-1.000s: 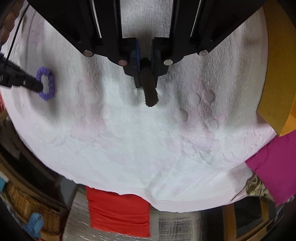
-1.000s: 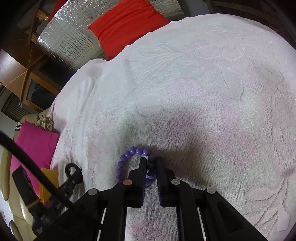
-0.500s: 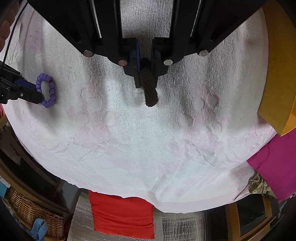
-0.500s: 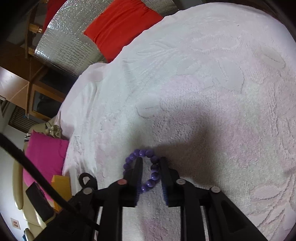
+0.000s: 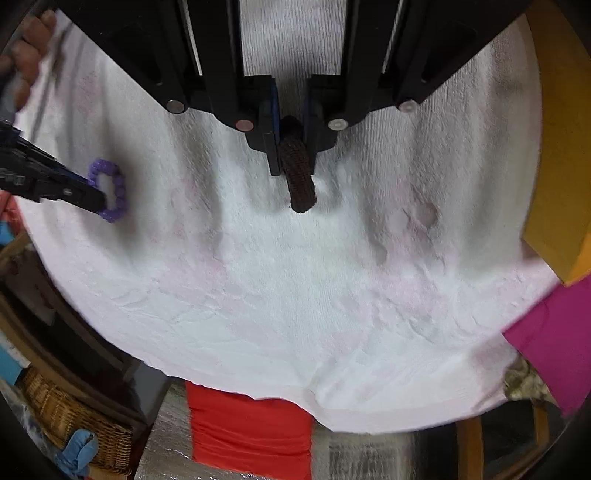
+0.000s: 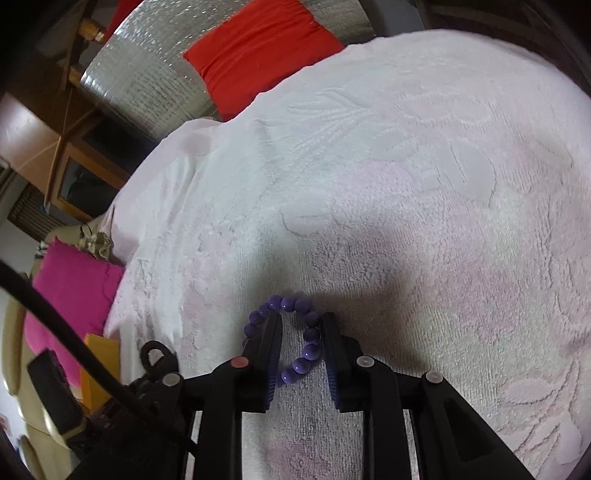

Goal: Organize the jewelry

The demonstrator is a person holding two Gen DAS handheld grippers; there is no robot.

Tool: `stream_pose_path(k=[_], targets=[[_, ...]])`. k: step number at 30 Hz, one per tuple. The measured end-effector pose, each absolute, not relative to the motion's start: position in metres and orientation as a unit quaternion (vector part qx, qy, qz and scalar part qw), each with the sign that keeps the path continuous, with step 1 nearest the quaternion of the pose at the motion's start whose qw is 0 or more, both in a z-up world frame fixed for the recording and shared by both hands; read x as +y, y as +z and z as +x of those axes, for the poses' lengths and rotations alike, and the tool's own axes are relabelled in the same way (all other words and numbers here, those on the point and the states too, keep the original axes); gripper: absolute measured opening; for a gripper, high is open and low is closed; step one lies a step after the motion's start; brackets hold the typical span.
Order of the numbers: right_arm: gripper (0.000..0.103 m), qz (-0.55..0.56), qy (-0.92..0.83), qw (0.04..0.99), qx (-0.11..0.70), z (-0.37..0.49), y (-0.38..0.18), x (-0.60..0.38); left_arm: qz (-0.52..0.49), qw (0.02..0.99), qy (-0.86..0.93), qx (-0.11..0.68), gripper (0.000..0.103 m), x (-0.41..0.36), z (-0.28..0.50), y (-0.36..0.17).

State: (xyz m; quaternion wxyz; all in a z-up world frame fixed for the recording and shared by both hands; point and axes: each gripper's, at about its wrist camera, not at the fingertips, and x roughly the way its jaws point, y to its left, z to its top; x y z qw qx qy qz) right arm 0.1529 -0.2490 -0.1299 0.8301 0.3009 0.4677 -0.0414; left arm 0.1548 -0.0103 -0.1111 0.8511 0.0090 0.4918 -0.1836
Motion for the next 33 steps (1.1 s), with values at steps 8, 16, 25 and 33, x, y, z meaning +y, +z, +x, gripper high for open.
stream_pose_path(k=[8, 16, 25, 33], targets=[[0.026, 0.326, -0.041, 0.822, 0.465, 0.152, -0.132, -0.256, -0.012, 0.858, -0.217, 0.465, 0.070, 0.032, 0.146, -0.091], [0.026, 0.325, -0.044, 0.823, 0.464, 0.152, -0.132, -0.255, -0.005, 0.859, -0.192, 0.474, 0.070, 0.030, 0.158, -0.097], [0.026, 0.322, -0.046, 0.825, 0.463, 0.152, -0.132, -0.253, 0.026, 0.866, -0.177, 0.466, 0.055, 0.011, 0.155, -0.104], [0.026, 0.304, -0.047, 0.831, 0.464, 0.152, -0.129, -0.249, 0.042, 0.859, -0.214, 0.464, 0.013, 0.000, 0.150, -0.102]])
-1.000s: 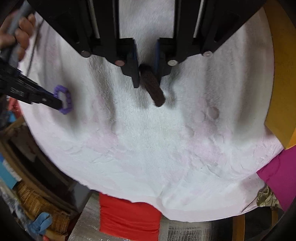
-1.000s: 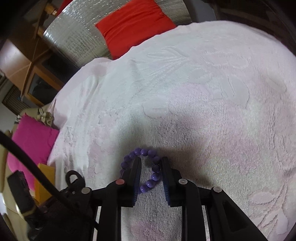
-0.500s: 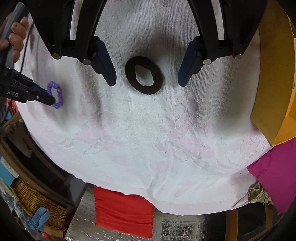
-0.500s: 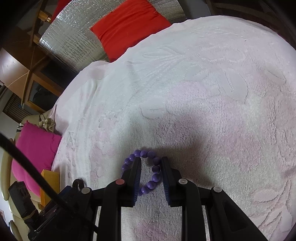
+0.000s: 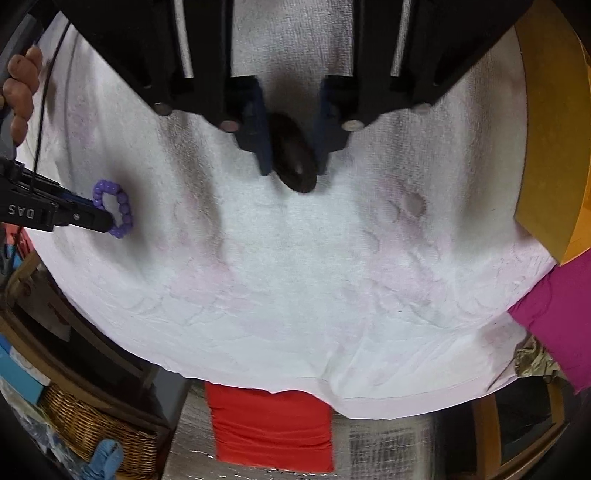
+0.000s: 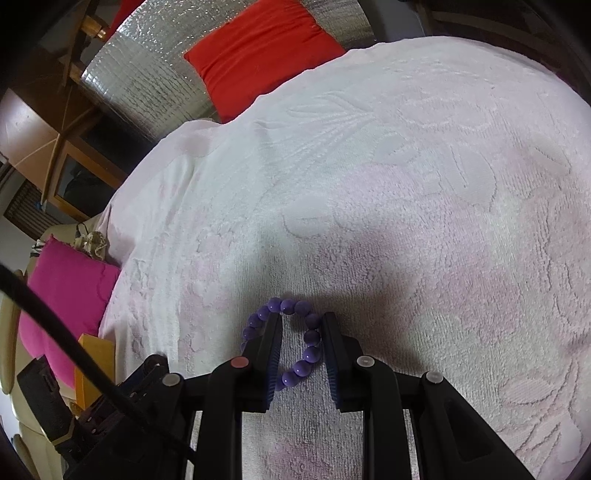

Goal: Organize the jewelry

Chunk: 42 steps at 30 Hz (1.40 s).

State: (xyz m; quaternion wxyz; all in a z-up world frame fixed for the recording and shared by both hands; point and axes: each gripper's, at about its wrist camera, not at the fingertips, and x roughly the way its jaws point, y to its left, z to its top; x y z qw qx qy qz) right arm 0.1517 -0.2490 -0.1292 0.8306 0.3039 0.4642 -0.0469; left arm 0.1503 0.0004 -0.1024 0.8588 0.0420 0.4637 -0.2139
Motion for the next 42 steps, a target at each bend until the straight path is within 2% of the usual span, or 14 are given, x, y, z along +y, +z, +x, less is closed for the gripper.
stream_pose_path(k=[3, 5, 11, 36, 42], targets=[[0.022, 0.293, -0.050, 0.834, 0.464, 0.151, -0.127, -0.247, 0.039, 0.855, -0.229, 0.463, 0.011, -0.002, 0.148, -0.101], [0.016, 0.288, -0.054, 0.837, 0.463, 0.149, -0.124, -0.246, 0.042, 0.853, -0.239, 0.463, 0.011, -0.004, 0.145, -0.101], [0.012, 0.315, -0.026, 0.825, 0.467, 0.148, -0.126, -0.245, 0.029, 0.850, -0.251, 0.462, 0.010, -0.002, 0.143, -0.098], [0.010, 0.359, 0.047, 0.814, 0.454, 0.127, -0.108, -0.230, 0.027, 0.869, -0.220, 0.442, 0.010, -0.001, 0.102, -0.080], [0.012, 0.351, 0.020, 0.812, 0.465, 0.123, -0.111, -0.237, 0.022, 0.872, -0.206, 0.443, 0.010, 0.003, 0.090, -0.079]])
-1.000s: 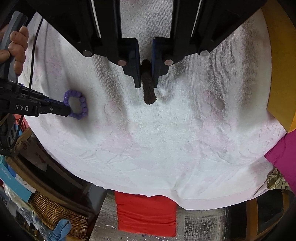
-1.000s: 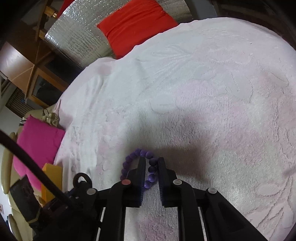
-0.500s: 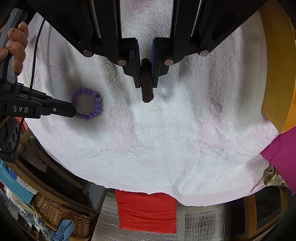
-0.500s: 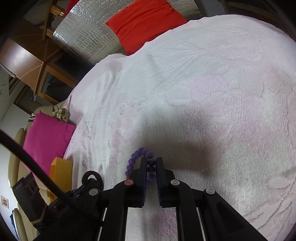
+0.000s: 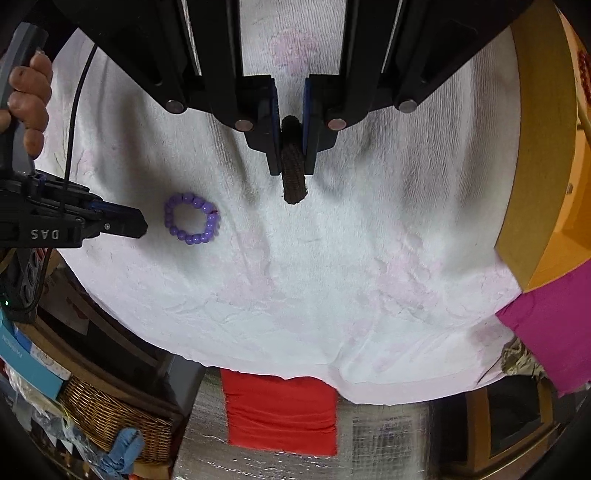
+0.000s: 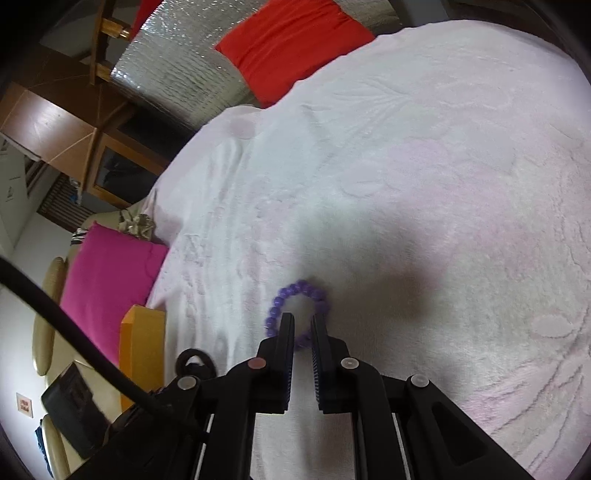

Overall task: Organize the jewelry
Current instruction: 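Hold the black ring and purple bracelet above the bed with both tools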

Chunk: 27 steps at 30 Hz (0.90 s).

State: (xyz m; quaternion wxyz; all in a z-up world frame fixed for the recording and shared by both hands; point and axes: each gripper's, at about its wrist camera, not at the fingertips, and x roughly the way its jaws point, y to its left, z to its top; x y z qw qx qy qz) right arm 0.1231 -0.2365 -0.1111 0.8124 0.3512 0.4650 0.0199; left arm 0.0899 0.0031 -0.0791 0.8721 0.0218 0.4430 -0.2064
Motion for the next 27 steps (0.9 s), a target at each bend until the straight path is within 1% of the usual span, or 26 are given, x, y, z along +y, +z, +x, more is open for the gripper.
stream_pose_path(k=[2, 6, 8, 9, 14, 18, 19, 20, 22, 25, 26, 27], targets=[[0.015, 0.343, 0.009, 0.814, 0.470, 0.124, -0.112, -0.239, 0.017, 0.873, -0.202, 0.444, 0.010, 0.005, 0.090, -0.080], [0.016, 0.303, 0.010, 0.827, 0.473, 0.133, -0.110, -0.230, 0.015, 0.871, -0.200, 0.448, 0.010, 0.005, 0.091, -0.081], [0.021, 0.289, 0.009, 0.832, 0.474, 0.138, -0.110, -0.224, 0.017, 0.871, -0.202, 0.447, 0.010, 0.004, 0.091, -0.082], [0.022, 0.276, 0.007, 0.835, 0.476, 0.141, -0.110, -0.221, 0.018, 0.870, -0.204, 0.448, 0.010, 0.004, 0.091, -0.082], [0.023, 0.226, -0.015, 0.841, 0.491, 0.153, -0.119, -0.207, 0.015, 0.868, -0.206, 0.452, 0.010, 0.003, 0.093, -0.082], [0.023, 0.153, -0.027, 0.861, 0.485, 0.158, -0.118, -0.189, 0.015, 0.867, -0.211, 0.451, 0.010, 0.002, 0.093, -0.081], [0.022, 0.132, -0.030, 0.865, 0.484, 0.158, -0.118, -0.184, 0.015, 0.867, -0.212, 0.451, 0.010, 0.002, 0.093, -0.081], [0.017, 0.111, -0.034, 0.869, 0.482, 0.157, -0.117, -0.179, 0.015, 0.867, -0.212, 0.451, 0.010, 0.003, 0.093, -0.081], [0.016, 0.092, -0.037, 0.873, 0.478, 0.156, -0.116, -0.176, 0.015, 0.868, -0.210, 0.450, 0.010, 0.003, 0.094, -0.081], [0.015, 0.120, -0.034, 0.873, 0.471, 0.151, -0.112, -0.184, 0.008, 0.870, -0.206, 0.448, 0.010, 0.006, 0.094, -0.079], [0.011, 0.132, -0.029, 0.874, 0.468, 0.151, -0.110, -0.188, 0.007, 0.871, -0.204, 0.447, 0.010, 0.007, 0.094, -0.078], [0.011, 0.141, -0.025, 0.874, 0.465, 0.150, -0.109, -0.192, 0.007, 0.873, -0.201, 0.445, 0.010, 0.008, 0.093, -0.078]])
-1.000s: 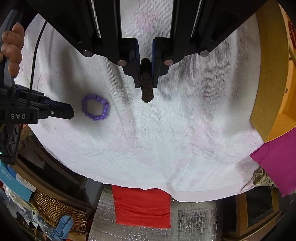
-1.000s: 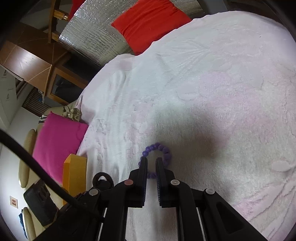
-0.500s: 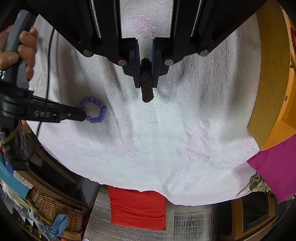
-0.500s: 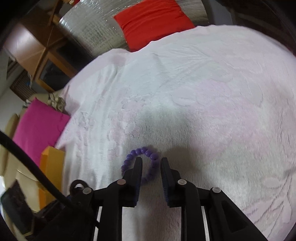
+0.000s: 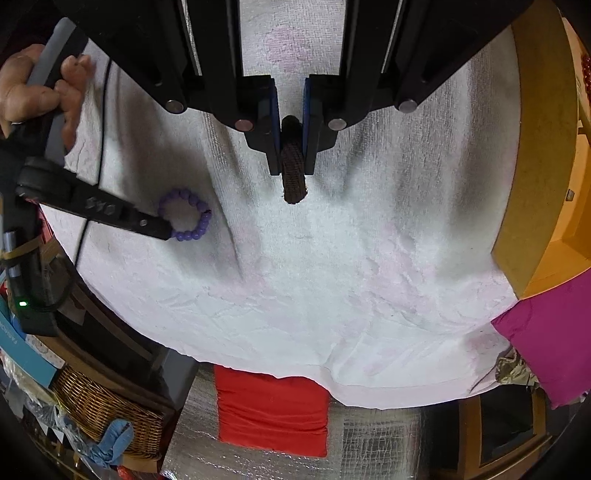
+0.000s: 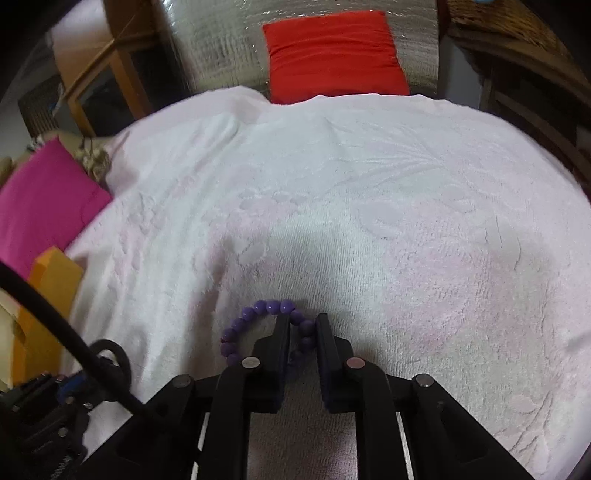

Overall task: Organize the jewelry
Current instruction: 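Hold the black ring and purple bracelet above the bed with both tools, then carry the black ring and purple bracelet over the orange box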

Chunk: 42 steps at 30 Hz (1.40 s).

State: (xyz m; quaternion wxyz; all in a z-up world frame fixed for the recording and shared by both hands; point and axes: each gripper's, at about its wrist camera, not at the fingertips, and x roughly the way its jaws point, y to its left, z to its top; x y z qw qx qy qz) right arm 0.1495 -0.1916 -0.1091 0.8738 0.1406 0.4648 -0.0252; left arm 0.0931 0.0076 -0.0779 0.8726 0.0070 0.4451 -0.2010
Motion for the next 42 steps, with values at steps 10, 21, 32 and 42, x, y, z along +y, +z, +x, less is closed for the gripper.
stream_pose_path(k=[10, 21, 32, 42], targets=[[0.011, 0.269, 0.050, 0.860, 0.430, 0.134, -0.090, -0.217, 0.009, 0.879, -0.189, 0.438, 0.010, 0.010, 0.090, -0.076], [0.011, 0.307, 0.082, 0.859, 0.402, 0.116, -0.072, -0.224, 0.007, 0.888, -0.178, 0.424, 0.010, 0.017, 0.072, -0.068], [0.011, 0.288, 0.123, 0.866, 0.389, 0.096, -0.050, -0.196, 0.003, 0.899, -0.155, 0.410, 0.010, 0.049, 0.026, -0.040], [0.011, 0.258, 0.181, 0.881, 0.354, 0.080, -0.025, -0.148, 0.022, 0.910, -0.123, 0.395, 0.010, 0.085, -0.011, -0.005]])
